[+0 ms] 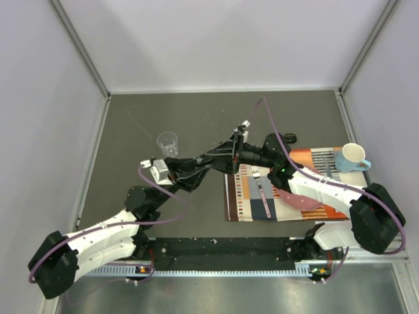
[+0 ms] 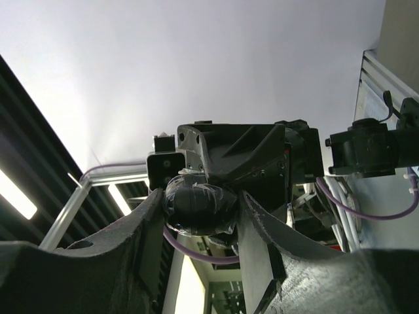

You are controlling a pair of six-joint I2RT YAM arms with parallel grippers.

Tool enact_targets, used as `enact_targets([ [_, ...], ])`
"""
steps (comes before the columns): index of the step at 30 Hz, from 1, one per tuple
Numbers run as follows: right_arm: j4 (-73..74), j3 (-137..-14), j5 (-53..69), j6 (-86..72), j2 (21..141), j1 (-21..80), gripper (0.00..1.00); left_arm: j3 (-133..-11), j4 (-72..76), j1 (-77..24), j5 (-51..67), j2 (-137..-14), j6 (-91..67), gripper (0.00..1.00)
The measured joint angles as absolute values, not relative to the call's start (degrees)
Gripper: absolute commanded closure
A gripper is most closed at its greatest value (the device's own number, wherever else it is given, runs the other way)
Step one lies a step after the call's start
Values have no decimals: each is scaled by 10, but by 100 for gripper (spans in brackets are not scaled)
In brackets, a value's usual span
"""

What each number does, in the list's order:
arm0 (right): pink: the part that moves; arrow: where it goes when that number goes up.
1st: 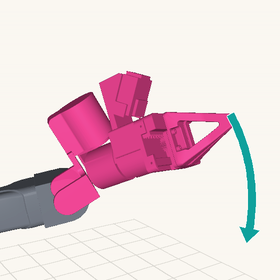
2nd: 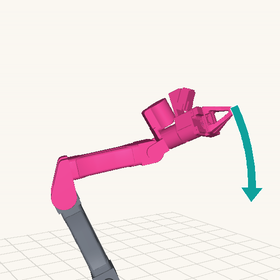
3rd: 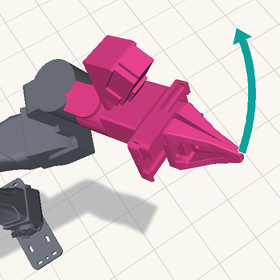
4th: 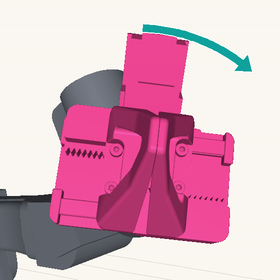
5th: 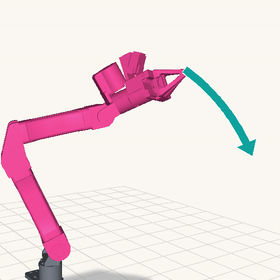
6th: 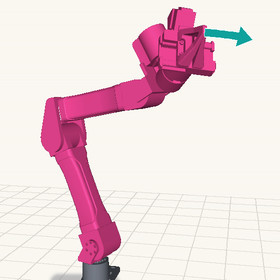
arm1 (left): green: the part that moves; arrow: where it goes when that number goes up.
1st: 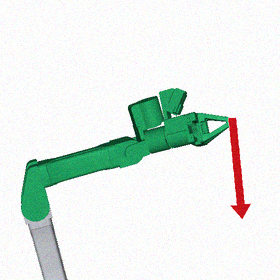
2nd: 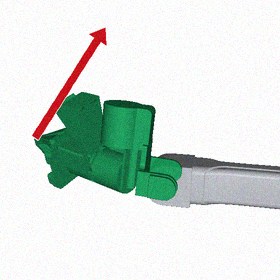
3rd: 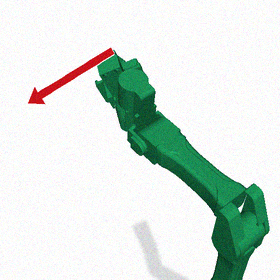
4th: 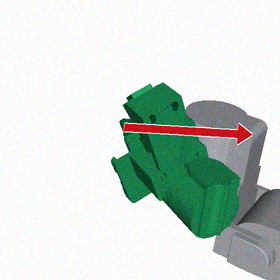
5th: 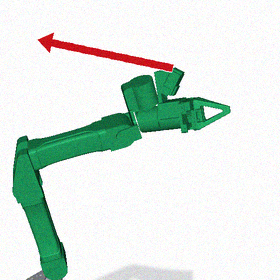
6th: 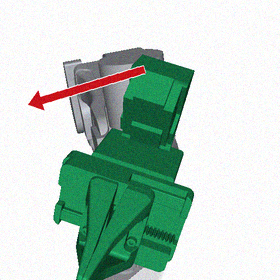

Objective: Insert the wireless bluetooth earbuds into the charging case
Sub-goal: Pick up the charging case at the center of the board.

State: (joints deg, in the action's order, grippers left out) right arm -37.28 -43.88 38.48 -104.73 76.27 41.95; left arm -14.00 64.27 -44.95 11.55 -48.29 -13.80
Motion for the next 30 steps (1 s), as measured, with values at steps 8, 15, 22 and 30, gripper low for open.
enact_targets([
  [8,-377,-438,385,-1049,763,420,100,-140,649,-449,116,-487,-138,55],
  [15,-378,-427,381,-1048,763,420,100,-140,654,-449,116,-484,-138,54],
  [22,-379,-427,380,-1048,763,422,100,-140,646,-449,113,-472,-138,55],
  [30,-381,-427,378,-1049,763,422,100,-140,641,-449,111,-480,-141,55],
])
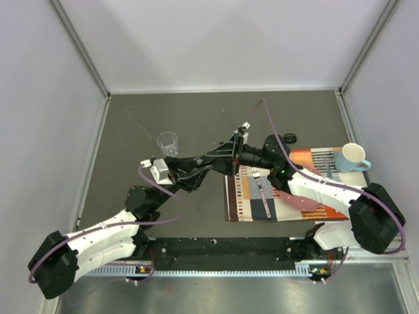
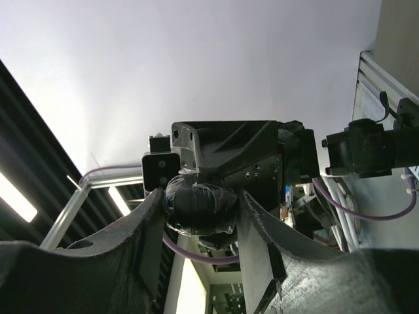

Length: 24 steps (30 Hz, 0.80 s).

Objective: Insert the wireless bluetooth earbuds into the charging case
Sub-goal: Pick up the charging case at the center of the board.

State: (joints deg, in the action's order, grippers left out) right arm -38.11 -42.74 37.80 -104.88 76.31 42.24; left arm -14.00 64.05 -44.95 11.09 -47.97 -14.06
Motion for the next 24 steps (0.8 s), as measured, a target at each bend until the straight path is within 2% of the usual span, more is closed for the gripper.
enact_targets([
  [1,-381,-427,378,-1049,763,422,100,-140,641,-449,111,-483,-141,59],
  [5,-381,-427,376,-1049,763,422,100,-140,639,-449,110,-494,-147,62],
  [17,-381,-427,376,-1049,764,422,100,-140,639,-449,100,-491,-149,56],
  [20,-381,-427,376,-1049,764,422,100,-140,639,-449,100,-489,-149,56],
  [24,-381,-427,376,-1049,764,422,100,-140,641,-449,98,-489,-150,62],
])
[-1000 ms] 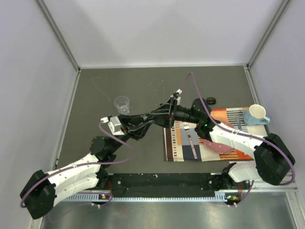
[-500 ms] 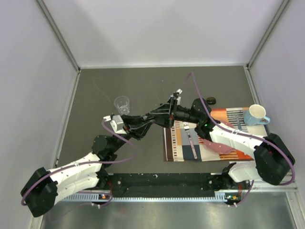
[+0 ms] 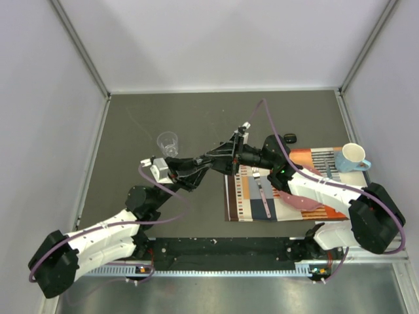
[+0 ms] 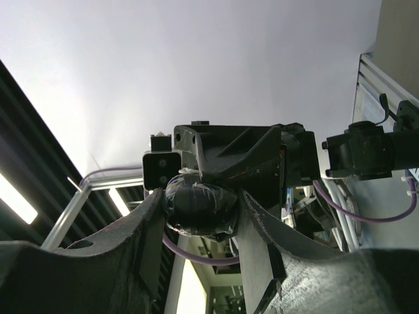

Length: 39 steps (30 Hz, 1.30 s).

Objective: Insert the wireless bluetooth earbuds into the charging case
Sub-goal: Pick up the charging case at the center of the board, then open the charging case.

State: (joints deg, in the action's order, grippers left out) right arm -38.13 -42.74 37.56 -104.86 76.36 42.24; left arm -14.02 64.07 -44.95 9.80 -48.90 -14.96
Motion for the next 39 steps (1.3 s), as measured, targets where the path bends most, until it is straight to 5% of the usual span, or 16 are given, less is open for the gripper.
enact_targets([
  [3,-381,-427,374,-1049,764,422,100,-140,643,-450,98,-490,-151,65],
  [11,-381,-427,371,-1049,764,422,96,-140,647,-450,96,-493,-151,100],
  [17,-379,-428,371,-1027,764,422,52,-140,646,-450,94,-493,-151,100],
  [18,-377,-429,371,-1021,764,422,37,-140,646,-450,93,-493,-151,100],
  [23,-291,-456,381,-921,763,423,3,-130,643,-450,85,-484,-160,100],
  [39,71,-571,303,-499,655,426,2,-27,728,-450,58,-406,-145,100],
])
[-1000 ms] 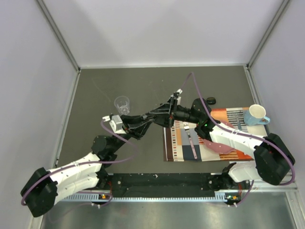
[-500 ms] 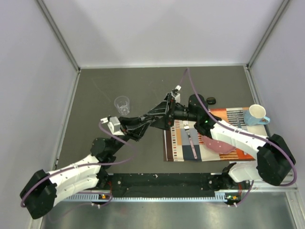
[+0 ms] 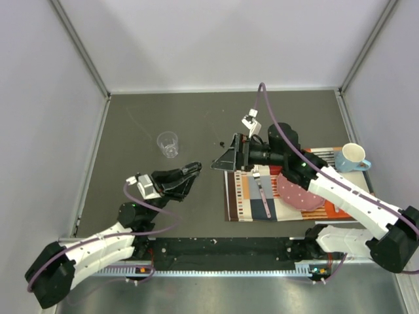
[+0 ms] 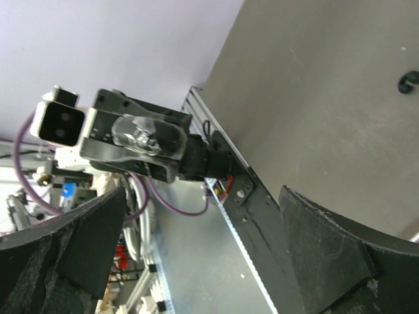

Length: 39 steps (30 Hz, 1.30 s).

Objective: Insert the wireless bluetooth earbuds into the charging case
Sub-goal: Open the charging case.

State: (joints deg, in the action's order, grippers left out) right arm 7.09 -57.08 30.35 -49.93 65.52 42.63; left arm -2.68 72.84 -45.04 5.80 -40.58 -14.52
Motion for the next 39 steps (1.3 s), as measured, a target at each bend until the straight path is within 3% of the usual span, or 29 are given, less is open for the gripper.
enact_targets([
  [23,105,-575,331,-494,707,448,3,-56,720,-449,142,-455,-133,100],
  [39,-10,-574,378,-599,737,448,3,-69,655,-448,198,-435,-116,100],
])
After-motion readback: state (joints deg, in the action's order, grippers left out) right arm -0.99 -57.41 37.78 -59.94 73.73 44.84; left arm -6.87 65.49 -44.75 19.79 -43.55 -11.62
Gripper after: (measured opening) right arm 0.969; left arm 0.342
